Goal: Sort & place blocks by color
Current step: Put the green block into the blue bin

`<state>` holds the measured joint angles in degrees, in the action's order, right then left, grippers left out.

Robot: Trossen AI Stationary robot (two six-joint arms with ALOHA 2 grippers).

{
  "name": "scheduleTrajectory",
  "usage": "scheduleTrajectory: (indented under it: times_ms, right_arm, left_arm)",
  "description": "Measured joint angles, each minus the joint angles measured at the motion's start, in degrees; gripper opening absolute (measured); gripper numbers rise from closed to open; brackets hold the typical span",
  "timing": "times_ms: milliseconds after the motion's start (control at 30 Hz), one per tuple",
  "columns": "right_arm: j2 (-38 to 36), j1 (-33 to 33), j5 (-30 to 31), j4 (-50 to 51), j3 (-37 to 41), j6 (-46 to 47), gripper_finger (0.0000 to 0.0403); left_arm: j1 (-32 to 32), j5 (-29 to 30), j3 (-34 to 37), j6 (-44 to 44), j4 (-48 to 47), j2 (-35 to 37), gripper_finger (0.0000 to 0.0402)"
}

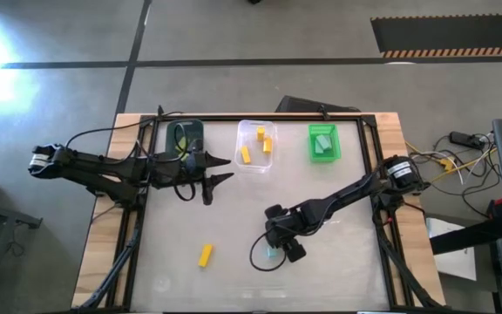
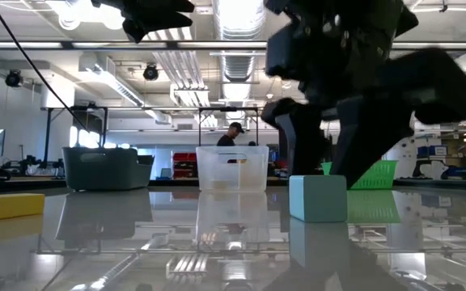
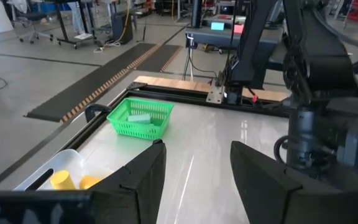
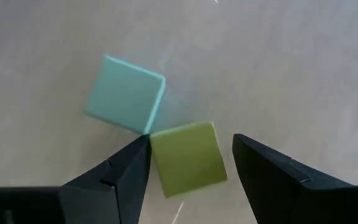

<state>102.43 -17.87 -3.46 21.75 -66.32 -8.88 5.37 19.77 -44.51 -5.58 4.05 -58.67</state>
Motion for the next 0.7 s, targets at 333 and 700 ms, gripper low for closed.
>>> scheduleTrajectory:
  times_ms: [333,700]
  right_arm:
    - [1.4,0.0,0.4,2.6,-0.7,-0.1,0.0123]
    - [-4.1,0.7,10.4,8.3,0.6,2.1,0.0121]
  left_arm:
    - [0.0,0.0,0.0,-0.1,0.0,-0.1,0.0164]
    - [1.4,-0.9,0.0,-0.2,0.0,-3.0,0.0164]
